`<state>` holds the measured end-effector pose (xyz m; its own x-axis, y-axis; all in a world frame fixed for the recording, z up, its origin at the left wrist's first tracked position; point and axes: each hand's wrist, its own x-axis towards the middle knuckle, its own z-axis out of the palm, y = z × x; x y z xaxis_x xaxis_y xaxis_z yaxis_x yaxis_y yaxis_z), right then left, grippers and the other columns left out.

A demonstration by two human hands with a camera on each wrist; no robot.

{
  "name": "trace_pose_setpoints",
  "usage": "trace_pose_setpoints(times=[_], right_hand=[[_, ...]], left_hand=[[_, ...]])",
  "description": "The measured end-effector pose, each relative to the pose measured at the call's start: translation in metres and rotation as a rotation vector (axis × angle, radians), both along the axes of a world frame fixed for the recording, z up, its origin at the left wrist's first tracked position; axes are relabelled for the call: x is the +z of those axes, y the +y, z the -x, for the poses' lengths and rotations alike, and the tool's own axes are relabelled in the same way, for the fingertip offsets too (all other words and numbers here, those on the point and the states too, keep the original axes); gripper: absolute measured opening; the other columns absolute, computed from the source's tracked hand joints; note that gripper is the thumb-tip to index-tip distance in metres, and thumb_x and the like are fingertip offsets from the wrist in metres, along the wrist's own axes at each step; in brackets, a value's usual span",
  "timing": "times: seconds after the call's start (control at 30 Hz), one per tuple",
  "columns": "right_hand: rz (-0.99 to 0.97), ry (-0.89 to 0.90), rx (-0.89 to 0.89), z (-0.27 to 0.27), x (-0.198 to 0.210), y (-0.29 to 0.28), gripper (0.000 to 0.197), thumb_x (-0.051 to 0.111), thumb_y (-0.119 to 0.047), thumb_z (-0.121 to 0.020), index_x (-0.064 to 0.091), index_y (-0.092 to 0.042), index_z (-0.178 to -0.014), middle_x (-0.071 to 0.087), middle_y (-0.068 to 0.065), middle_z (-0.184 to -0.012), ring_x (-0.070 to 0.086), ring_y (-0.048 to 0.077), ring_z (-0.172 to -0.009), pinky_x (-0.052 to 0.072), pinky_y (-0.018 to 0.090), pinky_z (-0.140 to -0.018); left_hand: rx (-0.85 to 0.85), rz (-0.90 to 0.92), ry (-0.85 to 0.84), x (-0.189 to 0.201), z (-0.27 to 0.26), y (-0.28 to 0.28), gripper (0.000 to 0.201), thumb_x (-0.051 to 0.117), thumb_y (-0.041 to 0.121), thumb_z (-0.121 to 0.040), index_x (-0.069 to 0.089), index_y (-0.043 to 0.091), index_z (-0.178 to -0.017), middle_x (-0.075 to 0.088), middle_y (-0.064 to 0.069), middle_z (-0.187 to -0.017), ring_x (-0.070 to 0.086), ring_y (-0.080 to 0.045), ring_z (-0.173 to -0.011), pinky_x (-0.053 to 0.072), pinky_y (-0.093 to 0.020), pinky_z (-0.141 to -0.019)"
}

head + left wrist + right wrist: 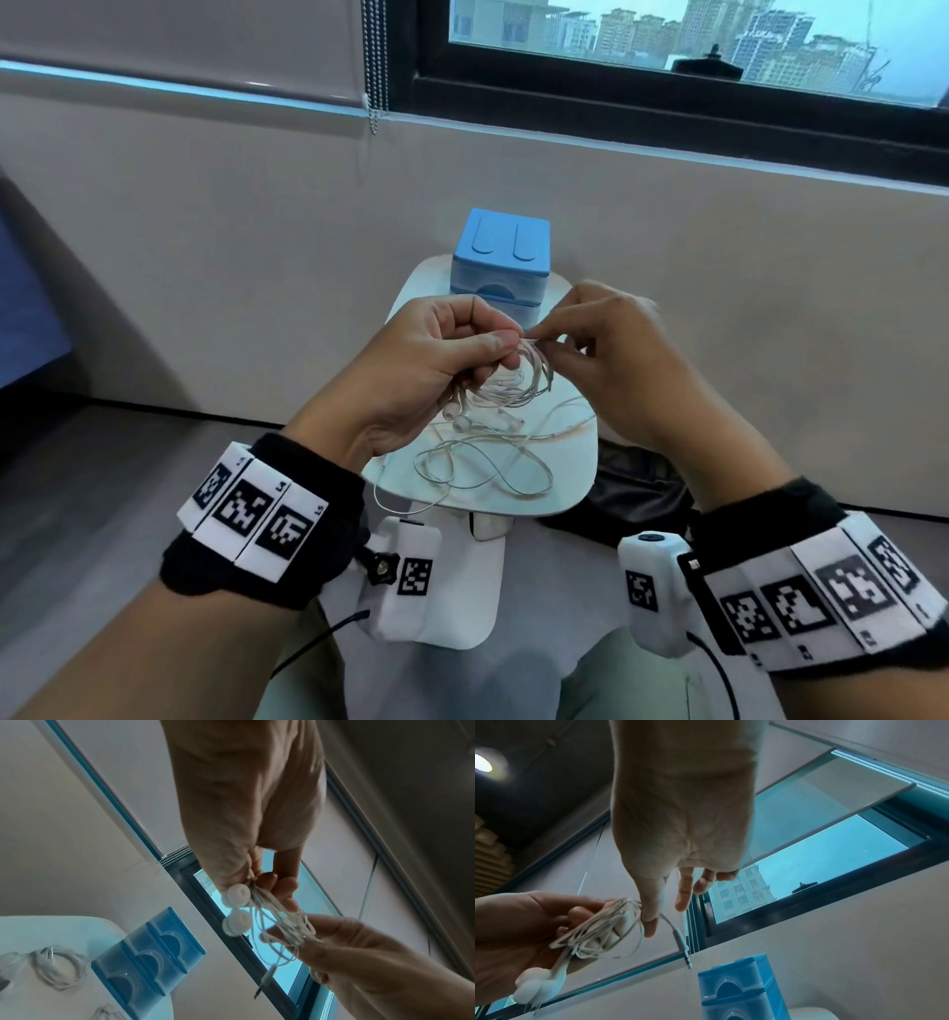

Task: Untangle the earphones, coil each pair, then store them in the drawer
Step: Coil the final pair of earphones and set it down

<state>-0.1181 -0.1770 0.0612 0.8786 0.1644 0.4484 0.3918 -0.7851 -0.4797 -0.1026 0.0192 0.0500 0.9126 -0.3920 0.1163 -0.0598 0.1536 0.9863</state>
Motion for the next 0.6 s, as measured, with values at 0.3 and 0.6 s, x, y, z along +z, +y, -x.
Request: trace_pose_setpoints(times=[0.3,0.6], right_hand=[[-1.007,0.497,0.149,0.007,-0.003,0.019,0.025,0.065,0.006,-0.087,0.070,0.006,-0.111,0.065,0.032,-0.094,0.064,0.039,-0.088,0.055,0.045,-0.089],[-1.052,0.703,0.062,0.012,0.000,0.024,0.035,0.065,-0.006,-0.092,0.065,-0.015,-0.125,0.072,0.000,-0.081,0.064,0.009,-0.065,0.032,0.032,-0.068]], left_hand=[[0.168,-0.035,-0.119,-0.006,0.003,-0.011,0.010,0.059,-0.002,-0.100,0.060,0.005,-0.092,0.066,-0.001,-0.068,0.058,-0.007,-0.054,0.044,-0.015,-0.052],[0.161,-0.170,-0.234,-0.016,-0.001,-0.010,0.010,0.059,0.009,-0.102,0.058,0.013,-0.093,0.067,0.002,-0.079,0.063,-0.010,-0.070,0.049,-0.025,-0.067]])
